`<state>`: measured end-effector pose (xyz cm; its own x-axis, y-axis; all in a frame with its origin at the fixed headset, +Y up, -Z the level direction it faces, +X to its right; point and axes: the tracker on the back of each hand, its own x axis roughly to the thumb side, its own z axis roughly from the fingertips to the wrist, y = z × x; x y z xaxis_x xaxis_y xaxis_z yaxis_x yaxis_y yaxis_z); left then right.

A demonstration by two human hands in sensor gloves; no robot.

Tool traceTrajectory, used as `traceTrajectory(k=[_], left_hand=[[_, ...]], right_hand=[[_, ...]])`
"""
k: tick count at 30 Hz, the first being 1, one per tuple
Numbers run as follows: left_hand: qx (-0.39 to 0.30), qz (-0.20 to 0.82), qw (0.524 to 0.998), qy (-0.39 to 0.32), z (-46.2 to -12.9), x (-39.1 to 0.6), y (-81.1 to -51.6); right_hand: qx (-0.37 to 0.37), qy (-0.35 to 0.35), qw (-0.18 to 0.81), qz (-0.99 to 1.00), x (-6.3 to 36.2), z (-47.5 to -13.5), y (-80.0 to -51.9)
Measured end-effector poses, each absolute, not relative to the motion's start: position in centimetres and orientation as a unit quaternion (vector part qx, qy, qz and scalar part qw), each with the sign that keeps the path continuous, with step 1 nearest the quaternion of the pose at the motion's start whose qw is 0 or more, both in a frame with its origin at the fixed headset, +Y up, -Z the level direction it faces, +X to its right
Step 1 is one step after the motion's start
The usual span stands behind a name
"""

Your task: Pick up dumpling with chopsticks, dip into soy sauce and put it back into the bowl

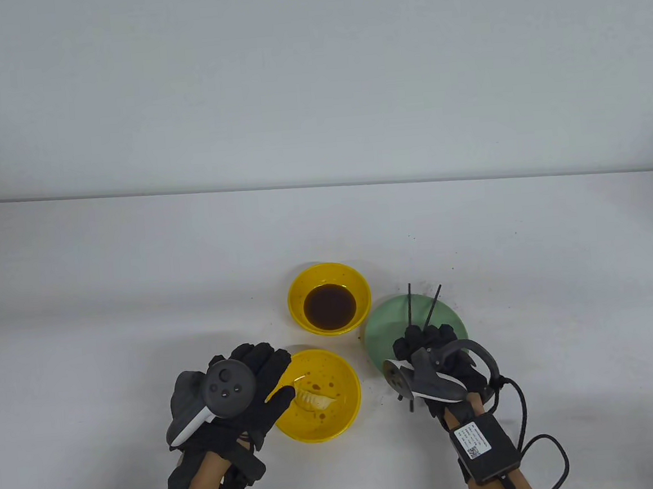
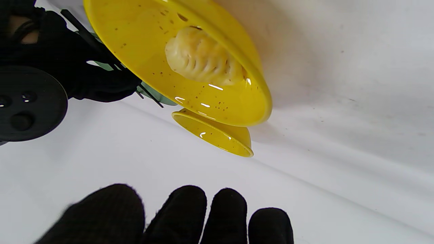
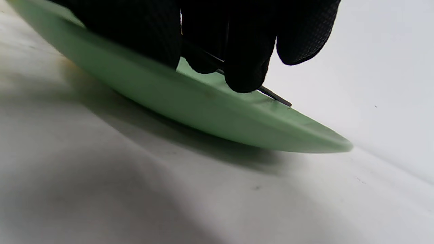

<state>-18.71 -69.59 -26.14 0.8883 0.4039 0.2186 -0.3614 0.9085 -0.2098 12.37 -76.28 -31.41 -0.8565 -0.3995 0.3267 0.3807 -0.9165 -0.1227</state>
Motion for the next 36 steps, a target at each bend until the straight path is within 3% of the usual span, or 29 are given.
traceTrajectory(k=[4, 9, 12, 15, 18, 23, 36], left_hand=[[-0.08, 0.2, 0.968, -0.13, -26.1, -18.8, -69.5], [-0.078, 0.202, 0.968, -0.131, -26.1, -18.8, -69.5], [-0.078, 0.202, 0.967, -0.131, -26.2, -18.9, -69.5], [-0.078, 0.202, 0.967, -0.131, -26.2, -18.9, -69.4], [-0.079, 0.201, 0.968, -0.13, -26.2, -18.9, -69.5], [-0.079, 0.203, 0.967, -0.128, -26.1, -19.0, -69.4], [-0.08, 0.204, 0.967, -0.13, -26.1, -19.0, -69.3]], right_hand=[[-0.169, 0.074, 0.155, -0.97, 12.8, -31.2, -74.8], [-0.194, 0.18, -0.121, -0.957, 14.7, -29.9, -70.0], [-0.228, 0.194, -0.344, -0.89, 15.9, -28.8, -68.3], [-0.205, 0.133, -0.515, -0.822, 16.0, -28.3, -68.8], [-0.184, -0.019, -0.65, -0.737, 14.8, -28.1, -70.5], [-0.155, -0.125, -0.65, -0.733, 12.8, -28.1, -72.8], [-0.15, -0.203, -0.621, -0.742, 11.5, -28.6, -75.6]])
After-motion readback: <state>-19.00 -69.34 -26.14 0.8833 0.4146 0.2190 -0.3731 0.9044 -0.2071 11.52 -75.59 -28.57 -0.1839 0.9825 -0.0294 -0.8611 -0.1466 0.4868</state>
